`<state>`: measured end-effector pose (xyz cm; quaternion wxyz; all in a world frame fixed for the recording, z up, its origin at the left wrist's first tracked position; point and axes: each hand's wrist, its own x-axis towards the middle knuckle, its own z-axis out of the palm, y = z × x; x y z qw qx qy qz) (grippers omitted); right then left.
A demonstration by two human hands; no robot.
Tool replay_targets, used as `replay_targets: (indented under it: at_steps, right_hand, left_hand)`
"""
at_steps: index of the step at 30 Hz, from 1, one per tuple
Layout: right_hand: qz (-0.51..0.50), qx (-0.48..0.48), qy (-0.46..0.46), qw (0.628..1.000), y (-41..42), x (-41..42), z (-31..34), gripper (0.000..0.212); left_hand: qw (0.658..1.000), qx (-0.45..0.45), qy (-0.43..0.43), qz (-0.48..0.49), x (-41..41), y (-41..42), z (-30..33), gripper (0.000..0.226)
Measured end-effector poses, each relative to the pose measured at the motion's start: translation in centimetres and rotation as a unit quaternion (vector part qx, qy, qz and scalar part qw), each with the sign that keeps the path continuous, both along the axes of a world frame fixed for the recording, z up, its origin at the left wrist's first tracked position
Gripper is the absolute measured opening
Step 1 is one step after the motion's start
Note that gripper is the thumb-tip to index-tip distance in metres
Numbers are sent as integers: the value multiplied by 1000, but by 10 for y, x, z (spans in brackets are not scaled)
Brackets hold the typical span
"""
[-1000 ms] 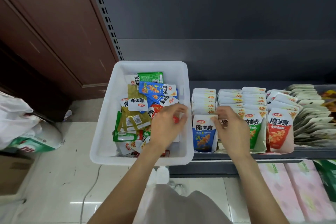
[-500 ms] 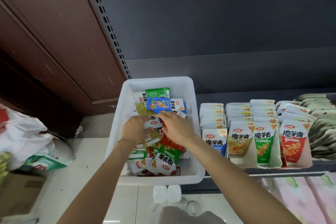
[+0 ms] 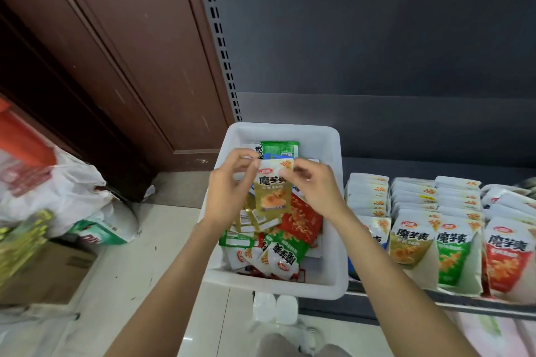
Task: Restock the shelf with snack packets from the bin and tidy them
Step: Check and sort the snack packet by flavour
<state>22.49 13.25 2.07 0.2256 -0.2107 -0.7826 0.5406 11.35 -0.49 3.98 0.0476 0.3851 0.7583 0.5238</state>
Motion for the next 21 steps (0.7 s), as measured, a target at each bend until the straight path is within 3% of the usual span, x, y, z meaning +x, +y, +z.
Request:
replay_targets:
  at_steps: [2, 5, 10, 15, 21]
  right_hand:
    - [-31, -100, 41, 994, -5, 16, 15, 8]
    - [-79, -196, 81, 974, -8, 37, 25, 6]
    - [-171, -263, 88, 945, -5, 64, 19, 25]
    - [-210, -303, 69, 927, -4, 93, 12, 19]
    - [-276, -178, 79, 941, 9, 150, 23, 23]
  left_hand:
    - [978, 27, -201, -56, 13, 2, 20, 17]
    - [932, -43, -330, -143, 31, 0, 27, 26]
    - [912, -72, -363, -178, 61, -1, 20, 20]
    - [908, -82, -362, -194, 81, 11, 14, 17]
    - [903, -104, -298, -292, 115, 40, 0, 18]
